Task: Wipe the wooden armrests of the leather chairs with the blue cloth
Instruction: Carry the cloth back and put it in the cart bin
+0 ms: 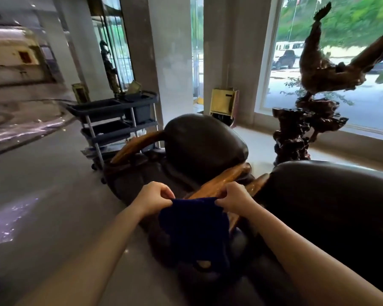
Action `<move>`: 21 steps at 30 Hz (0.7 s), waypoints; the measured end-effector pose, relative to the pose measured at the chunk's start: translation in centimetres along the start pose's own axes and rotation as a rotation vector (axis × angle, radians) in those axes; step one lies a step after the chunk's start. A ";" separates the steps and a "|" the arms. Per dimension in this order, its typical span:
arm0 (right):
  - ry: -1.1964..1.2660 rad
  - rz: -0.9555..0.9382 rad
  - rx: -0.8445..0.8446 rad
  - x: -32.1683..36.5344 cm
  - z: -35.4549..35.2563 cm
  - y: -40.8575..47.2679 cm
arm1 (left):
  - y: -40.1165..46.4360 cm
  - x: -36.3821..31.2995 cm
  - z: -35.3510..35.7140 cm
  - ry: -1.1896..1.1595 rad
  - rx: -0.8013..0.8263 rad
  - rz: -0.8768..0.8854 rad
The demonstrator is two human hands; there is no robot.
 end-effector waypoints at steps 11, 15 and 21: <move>0.024 -0.215 0.109 15.6 5.6 23.8 | 11.5 12.3 -17.7 -0.097 -0.233 -0.110; -0.046 -0.316 0.137 22.4 9.3 30.4 | 13.7 18.3 -23.7 -0.157 -0.304 -0.161; -0.056 -0.429 0.137 32.7 16.2 39.7 | 17.6 28.3 -32.8 -0.181 -0.352 -0.161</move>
Point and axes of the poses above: each hand's wrist, its own y-axis towards the middle knuckle, its own z-axis out of the palm, x = y × z, the point moved 5 cm from there along y, towards the middle knuckle, and after that the axes turned 3 degrees about x, right-handed, at the moved point
